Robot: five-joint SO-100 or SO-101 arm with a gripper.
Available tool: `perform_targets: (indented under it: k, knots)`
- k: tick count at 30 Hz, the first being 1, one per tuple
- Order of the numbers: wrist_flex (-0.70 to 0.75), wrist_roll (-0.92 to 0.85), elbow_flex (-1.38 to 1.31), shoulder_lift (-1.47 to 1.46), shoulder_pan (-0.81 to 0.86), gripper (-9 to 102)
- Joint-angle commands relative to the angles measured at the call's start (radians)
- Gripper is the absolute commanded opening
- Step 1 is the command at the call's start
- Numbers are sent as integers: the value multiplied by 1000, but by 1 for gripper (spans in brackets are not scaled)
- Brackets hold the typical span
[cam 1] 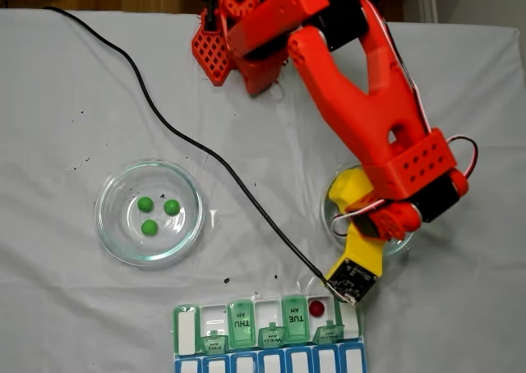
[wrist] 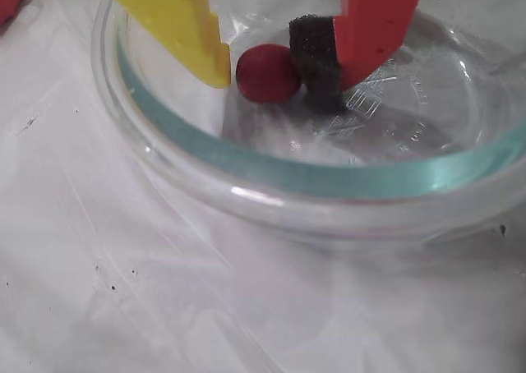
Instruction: Sort medicines into box.
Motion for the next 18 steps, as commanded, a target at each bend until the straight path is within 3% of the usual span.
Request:
perform_targets:
  k: [1,14,18]
  knots:
    - [12,17,-8,109,-25,16]
    - [-20,9,20,106,-15,13]
    - [-41,8,40,117,-15,6]
